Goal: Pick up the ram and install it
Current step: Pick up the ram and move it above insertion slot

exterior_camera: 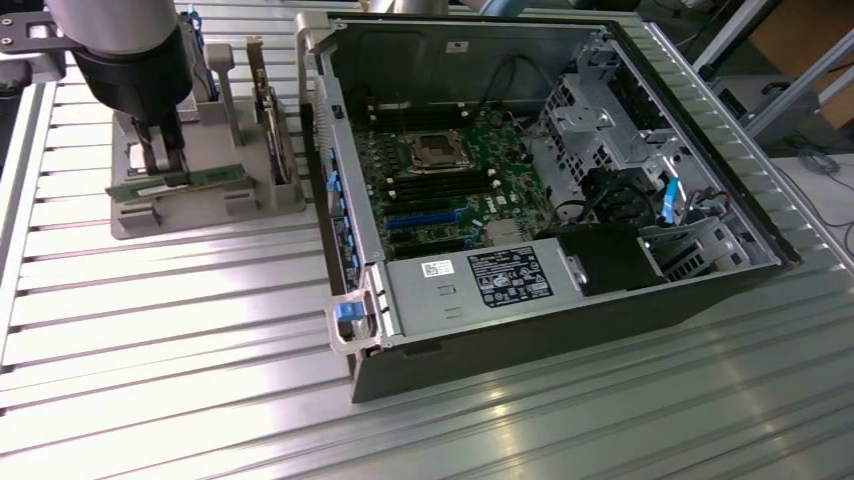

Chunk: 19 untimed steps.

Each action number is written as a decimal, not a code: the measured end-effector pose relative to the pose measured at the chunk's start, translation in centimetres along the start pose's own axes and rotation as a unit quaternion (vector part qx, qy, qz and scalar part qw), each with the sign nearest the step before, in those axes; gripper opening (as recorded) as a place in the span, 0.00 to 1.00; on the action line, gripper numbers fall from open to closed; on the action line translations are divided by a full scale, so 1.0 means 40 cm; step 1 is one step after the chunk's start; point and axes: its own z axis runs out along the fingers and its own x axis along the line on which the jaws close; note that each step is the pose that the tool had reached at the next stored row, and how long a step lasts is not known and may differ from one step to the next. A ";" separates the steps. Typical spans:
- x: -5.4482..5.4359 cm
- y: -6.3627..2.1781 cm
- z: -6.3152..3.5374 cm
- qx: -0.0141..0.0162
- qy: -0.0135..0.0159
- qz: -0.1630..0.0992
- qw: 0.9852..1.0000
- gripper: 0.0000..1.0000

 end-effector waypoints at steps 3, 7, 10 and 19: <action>0.000 0.000 -0.005 0.000 0.000 0.001 1.000 0.13; 0.000 0.001 -0.015 0.000 0.000 0.001 1.000 0.13; -0.001 0.001 -0.028 0.000 0.000 0.001 1.000 0.13; -0.001 0.002 -0.052 0.000 0.000 0.001 1.000 0.13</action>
